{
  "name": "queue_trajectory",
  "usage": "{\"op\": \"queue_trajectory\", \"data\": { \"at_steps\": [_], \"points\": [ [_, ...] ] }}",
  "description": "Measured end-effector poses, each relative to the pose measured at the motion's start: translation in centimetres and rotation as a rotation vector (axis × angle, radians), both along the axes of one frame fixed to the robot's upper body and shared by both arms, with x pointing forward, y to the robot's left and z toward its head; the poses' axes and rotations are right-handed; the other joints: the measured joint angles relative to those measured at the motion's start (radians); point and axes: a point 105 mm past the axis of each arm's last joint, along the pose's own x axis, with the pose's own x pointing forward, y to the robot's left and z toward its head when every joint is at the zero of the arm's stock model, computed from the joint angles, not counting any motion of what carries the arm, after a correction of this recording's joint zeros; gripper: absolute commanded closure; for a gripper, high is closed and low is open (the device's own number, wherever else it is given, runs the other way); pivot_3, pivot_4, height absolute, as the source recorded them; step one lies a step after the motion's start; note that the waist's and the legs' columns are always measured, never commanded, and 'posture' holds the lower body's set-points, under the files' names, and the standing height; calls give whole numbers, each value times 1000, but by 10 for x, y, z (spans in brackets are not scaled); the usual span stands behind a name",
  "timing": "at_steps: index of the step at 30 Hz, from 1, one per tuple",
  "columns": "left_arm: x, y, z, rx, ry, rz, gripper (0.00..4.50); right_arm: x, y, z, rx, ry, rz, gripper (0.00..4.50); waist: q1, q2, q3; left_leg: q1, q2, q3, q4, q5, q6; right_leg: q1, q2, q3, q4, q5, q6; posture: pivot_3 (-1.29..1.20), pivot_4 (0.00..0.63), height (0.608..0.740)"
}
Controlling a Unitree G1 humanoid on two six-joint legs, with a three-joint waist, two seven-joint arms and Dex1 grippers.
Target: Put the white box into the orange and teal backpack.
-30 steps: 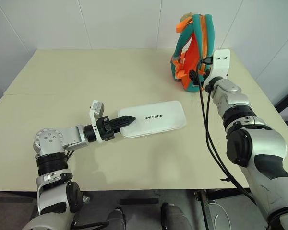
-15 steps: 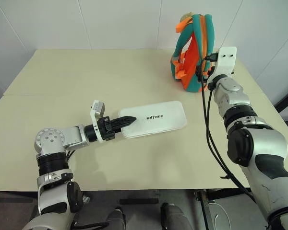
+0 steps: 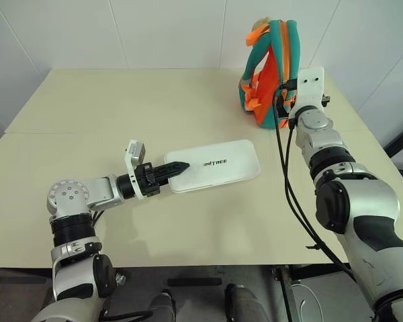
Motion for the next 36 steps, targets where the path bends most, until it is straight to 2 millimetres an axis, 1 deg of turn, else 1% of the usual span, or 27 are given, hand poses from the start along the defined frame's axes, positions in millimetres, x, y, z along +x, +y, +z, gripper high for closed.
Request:
{"op": "queue_trajectory", "data": {
  "at_steps": [5,8,12,15,18,25,31,34,36],
  "points": [
    [0,0,0,0,-1,1,3250,0,-1,0,34,-2,8,0,0,0,0,0,0,0,0,0,0,0,0,0,0,0,0,0,150,740],
    [1,0,0,0,-3,5,3250,0,-1,-1,15,1,-3,568,0,0,0,0,0,0,0,0,0,0,0,0,0,0,0,0,150,740],
    [1,0,0,0,-6,9,3250,-2,-11,0,-59,10,-81,1884,0,0,0,0,0,0,0,0,0,0,0,0,0,0,0,0,150,740],
    [2,1,1,2,-7,12,3250,-4,-17,2,-74,4,-111,1919,0,0,0,0,0,0,0,0,0,0,0,0,0,0,0,0,150,740],
    [2,1,1,2,-7,12,3250,-3,-16,2,-60,4,-105,1919,0,0,0,0,0,0,0,0,0,0,0,0,0,0,0,0,150,740],
    [2,2,1,2,-10,17,3250,0,0,-4,72,15,23,1919,-2,0,0,0,0,0,0,0,0,0,0,0,0,0,0,0,150,740],
    [3,2,1,2,-13,23,3250,0,0,-4,117,11,54,1919,-1,0,0,0,0,0,0,0,0,0,0,0,0,0,0,0,150,740],
    [3,2,1,2,-13,23,3250,0,-5,-3,126,10,44,2464,-1,0,0,0,0,0,0,0,0,0,0,0,0,0,0,0,150,740],
    [3,2,1,2,-13,23,3250,-1,-8,-3,134,10,35,3071,-1,0,0,0,0,0,0,0,0,0,0,0,0,0,0,0,150,740]
  ]
}}
